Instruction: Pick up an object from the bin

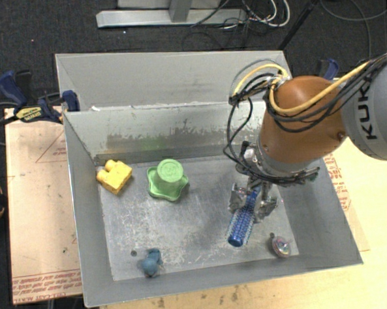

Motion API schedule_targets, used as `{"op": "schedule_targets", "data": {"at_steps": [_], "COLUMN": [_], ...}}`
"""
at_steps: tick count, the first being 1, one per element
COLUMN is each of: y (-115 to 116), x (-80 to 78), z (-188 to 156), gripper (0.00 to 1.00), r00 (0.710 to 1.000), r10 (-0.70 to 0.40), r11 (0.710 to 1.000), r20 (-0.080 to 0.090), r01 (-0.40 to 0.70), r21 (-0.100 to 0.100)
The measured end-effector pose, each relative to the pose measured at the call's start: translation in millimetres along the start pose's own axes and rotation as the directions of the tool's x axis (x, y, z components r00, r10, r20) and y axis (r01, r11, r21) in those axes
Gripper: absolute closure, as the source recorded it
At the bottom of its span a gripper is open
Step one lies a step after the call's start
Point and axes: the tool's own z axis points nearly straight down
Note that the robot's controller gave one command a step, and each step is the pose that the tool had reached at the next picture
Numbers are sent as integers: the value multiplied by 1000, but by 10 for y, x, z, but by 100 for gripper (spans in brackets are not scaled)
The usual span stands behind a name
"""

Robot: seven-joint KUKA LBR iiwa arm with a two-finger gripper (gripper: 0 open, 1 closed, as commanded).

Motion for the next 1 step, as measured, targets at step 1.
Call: {"op": "schedule_targets", "data": {"at_steps": [1], "y": [-7], "x": [-14], "z": [-329], "gripper": [100], "r00": [1000], "r10": [4], "r11": [1000], "r20": [-1], "r01": [-4], "r21": [-4]}}
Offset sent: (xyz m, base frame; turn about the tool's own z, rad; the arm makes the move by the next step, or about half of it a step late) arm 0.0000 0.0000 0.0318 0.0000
